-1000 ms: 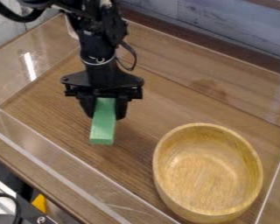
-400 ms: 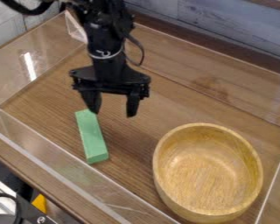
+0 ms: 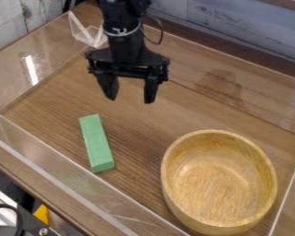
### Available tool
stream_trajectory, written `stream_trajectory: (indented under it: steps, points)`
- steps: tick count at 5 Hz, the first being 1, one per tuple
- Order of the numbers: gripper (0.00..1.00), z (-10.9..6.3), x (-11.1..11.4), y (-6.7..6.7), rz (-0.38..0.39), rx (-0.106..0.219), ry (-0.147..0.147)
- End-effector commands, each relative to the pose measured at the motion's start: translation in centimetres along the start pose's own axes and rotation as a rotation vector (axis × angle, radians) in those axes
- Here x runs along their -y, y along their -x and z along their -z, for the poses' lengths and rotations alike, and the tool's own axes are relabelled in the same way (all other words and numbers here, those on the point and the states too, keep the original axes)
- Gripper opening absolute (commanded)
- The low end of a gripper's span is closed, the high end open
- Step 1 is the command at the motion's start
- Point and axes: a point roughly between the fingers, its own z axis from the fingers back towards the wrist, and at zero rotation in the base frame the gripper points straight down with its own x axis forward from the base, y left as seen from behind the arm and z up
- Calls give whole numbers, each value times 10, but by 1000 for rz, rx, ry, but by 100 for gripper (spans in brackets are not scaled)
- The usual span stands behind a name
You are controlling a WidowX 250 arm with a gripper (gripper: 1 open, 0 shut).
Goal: Remove the green block from inside the brown bowl and put it on the table
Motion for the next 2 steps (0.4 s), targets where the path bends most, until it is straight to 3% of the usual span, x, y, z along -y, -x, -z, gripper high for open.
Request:
stream_trajectory:
  steps: [1,2]
  points:
    - [100,-11,-2,-19,51,34,25]
    - [100,-12,-10,-30,88,35,38]
